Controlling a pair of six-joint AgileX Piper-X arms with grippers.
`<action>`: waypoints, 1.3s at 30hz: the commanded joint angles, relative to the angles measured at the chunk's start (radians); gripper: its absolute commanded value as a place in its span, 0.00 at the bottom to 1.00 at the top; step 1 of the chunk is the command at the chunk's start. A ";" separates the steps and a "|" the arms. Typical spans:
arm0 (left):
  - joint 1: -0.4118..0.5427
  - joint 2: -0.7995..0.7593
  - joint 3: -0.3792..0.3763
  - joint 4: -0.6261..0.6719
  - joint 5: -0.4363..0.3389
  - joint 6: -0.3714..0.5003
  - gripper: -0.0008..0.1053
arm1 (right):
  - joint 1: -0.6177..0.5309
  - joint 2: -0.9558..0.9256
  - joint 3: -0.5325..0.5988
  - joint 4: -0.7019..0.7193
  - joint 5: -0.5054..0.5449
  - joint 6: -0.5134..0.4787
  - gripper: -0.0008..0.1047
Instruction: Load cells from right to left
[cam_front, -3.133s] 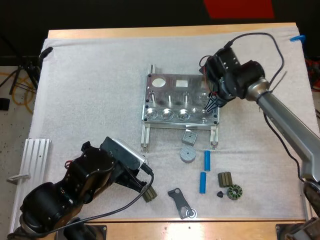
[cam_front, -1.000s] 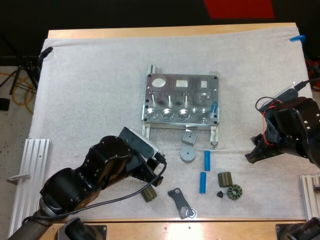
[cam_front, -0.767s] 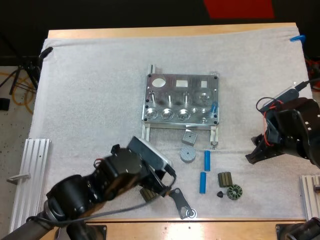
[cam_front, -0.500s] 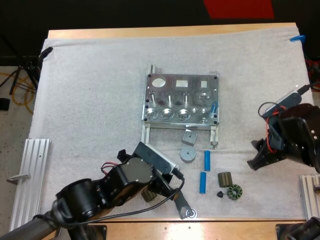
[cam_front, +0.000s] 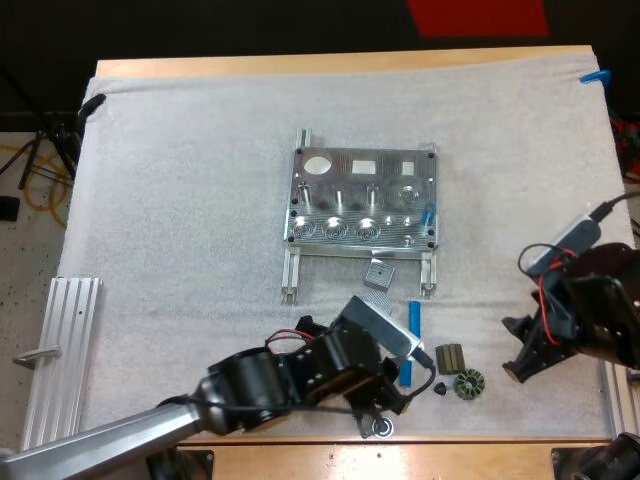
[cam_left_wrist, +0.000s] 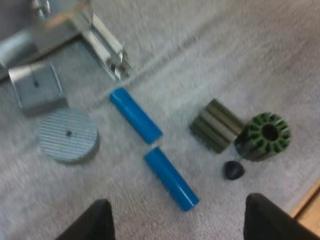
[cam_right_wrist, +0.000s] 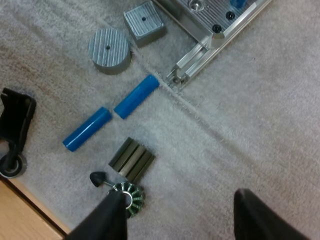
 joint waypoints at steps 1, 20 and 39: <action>-0.004 0.020 -0.003 -0.008 0.005 -0.041 0.53 | 0.002 -0.021 -0.003 0.005 0.000 -0.005 0.46; -0.004 0.372 -0.003 -0.119 0.206 -0.145 0.53 | 0.002 -0.079 -0.003 0.001 0.000 -0.005 0.46; 0.002 0.528 -0.003 -0.225 0.281 -0.209 0.53 | 0.002 -0.079 -0.003 -0.002 0.000 -0.005 0.46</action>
